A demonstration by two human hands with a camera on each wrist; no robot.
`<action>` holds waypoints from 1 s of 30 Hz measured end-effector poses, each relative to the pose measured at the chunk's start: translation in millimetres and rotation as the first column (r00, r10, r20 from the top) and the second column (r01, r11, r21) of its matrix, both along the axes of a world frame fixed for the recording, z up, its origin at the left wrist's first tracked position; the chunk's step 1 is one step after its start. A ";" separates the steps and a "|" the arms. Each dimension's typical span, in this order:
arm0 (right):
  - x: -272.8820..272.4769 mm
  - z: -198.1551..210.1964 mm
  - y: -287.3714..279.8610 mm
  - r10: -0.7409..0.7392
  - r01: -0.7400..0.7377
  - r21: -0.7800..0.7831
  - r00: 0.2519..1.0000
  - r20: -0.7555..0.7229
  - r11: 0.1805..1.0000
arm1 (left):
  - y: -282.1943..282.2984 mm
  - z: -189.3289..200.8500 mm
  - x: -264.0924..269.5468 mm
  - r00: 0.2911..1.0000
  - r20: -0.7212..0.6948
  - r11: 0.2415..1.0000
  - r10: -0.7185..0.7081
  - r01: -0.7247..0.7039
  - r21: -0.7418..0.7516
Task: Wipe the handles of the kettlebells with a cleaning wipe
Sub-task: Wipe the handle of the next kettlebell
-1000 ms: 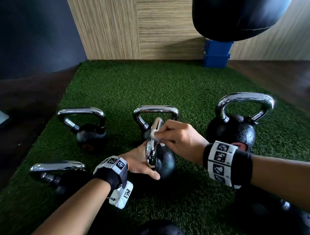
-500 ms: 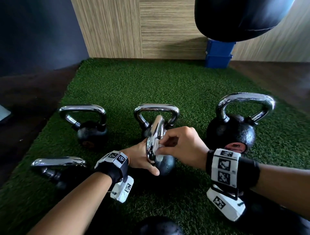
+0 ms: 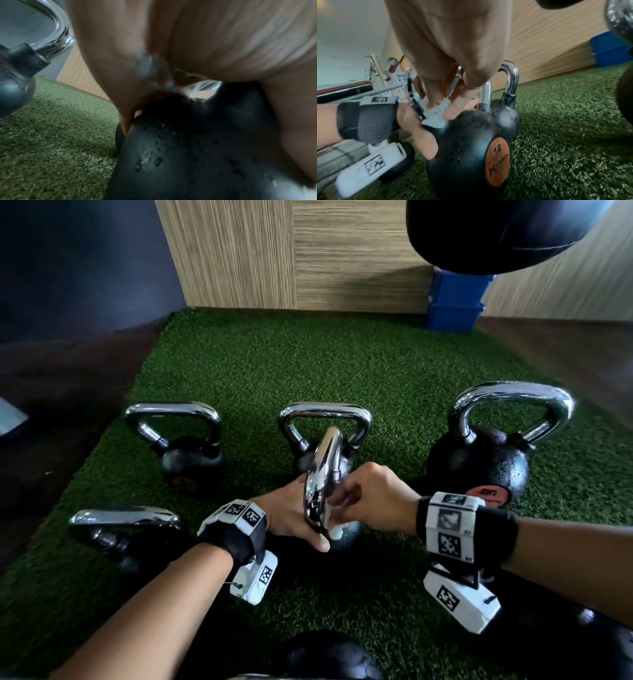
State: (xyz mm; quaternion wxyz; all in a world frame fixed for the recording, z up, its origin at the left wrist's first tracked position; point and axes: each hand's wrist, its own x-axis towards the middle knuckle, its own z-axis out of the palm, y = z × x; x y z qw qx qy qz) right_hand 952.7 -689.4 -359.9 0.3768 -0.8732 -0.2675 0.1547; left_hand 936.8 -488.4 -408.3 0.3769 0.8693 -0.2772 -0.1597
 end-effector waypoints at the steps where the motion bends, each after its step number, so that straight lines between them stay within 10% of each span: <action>1: 3.5 3.0 -1.3 -0.005 0.006 0.010 0.999 -0.034 1.000 | -2.8 2.2 0.1 0.997 0.060 0.996 -0.055 0.050 0.078; 6: 9.5 11.1 1.5 0.138 -0.142 0.014 0.925 -0.355 0.990 | -4.4 3.3 -3.5 0.999 0.022 0.981 -0.025 0.020 0.191; 22: 12.9 -3.6 11.5 0.372 -0.316 0.200 0.840 -0.396 0.927 | -3.7 3.6 -19.8 0.994 0.083 0.965 0.066 -0.085 0.250; 30: 7.5 -15.4 11.2 0.291 0.251 0.500 0.568 -0.769 0.829 | -2.6 -4.7 -18.4 0.990 0.141 0.841 -0.016 -0.063 0.537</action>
